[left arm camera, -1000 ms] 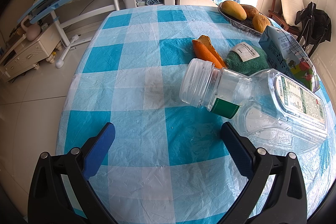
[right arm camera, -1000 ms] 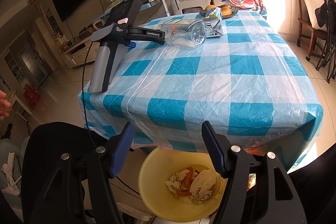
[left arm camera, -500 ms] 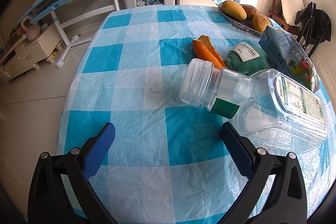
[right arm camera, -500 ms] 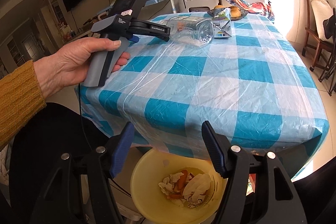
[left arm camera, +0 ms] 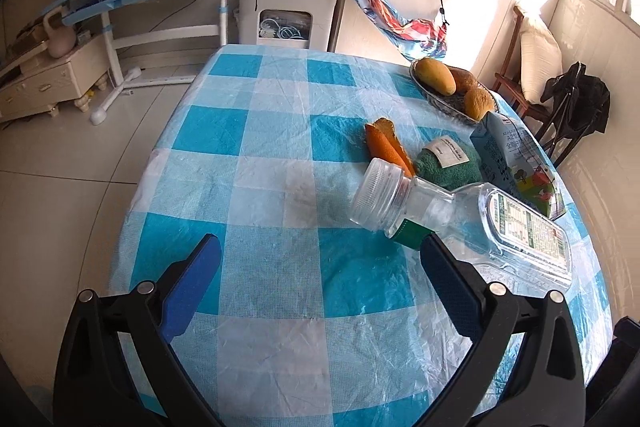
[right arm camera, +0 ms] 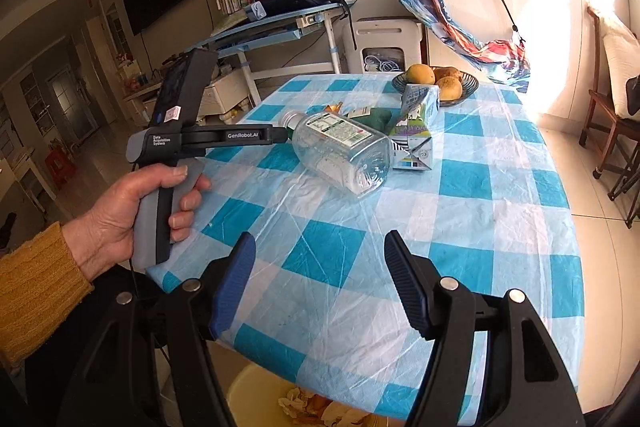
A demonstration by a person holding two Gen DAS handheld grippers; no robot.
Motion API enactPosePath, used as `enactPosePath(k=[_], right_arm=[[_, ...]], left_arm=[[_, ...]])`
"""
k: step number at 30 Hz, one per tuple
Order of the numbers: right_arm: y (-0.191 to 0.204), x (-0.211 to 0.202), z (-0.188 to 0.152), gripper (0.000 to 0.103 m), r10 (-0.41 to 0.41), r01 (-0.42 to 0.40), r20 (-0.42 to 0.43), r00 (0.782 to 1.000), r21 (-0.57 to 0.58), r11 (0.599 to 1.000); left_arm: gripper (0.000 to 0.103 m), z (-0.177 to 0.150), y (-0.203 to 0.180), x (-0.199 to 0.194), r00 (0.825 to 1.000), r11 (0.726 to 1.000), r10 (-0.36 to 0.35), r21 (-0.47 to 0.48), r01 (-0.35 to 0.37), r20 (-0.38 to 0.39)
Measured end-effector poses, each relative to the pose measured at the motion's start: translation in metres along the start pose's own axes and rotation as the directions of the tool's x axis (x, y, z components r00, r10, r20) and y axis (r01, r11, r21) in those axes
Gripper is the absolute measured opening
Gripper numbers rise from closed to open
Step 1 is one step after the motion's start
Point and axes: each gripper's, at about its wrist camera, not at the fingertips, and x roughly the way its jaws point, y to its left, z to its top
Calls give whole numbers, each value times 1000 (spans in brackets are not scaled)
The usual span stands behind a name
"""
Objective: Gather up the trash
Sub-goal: 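Move the right tool toward the white milk carton, then grasp the white milk carton with the right tool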
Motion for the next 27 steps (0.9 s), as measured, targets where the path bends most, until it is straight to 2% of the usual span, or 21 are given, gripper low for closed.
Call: enactPosePath(k=[3,7,13,20,22,24,26,27], right_arm=[[-22,10,37,65,-23,20,61,998,49,999],[-40,27,70,65,-46,38,89,995,89,995],[-56,78,96,65,-60,61,-15,998,108,992],[-68,128,98,64,-82,103,-136,987,150,983],[-71,134,94,54,-85,110,-165,983,149,983],[-75,137,88,40,-69,101,-191,979,161,982],[-78,132,82,33,-55,87,-188,981,167,982],[-78,128,79,33,-48,80,-189,981,165,983]], left_arm=[[97,5,-4,-5,998,997,-65,-34,65,8],[97,5,-4,-10,995,991,-102,-83,103,16],[97,-1,0,-12,996,991,-87,-101,87,6],[97,-11,-2,-21,994,989,-107,-104,106,0],[97,-15,-5,-22,993,989,-115,-96,113,-7],[97,-19,-9,-25,992,989,-122,-88,120,-14],[97,-23,-13,-27,992,989,-128,-84,126,-18],[97,-25,-14,-28,991,988,-131,-83,129,-20]])
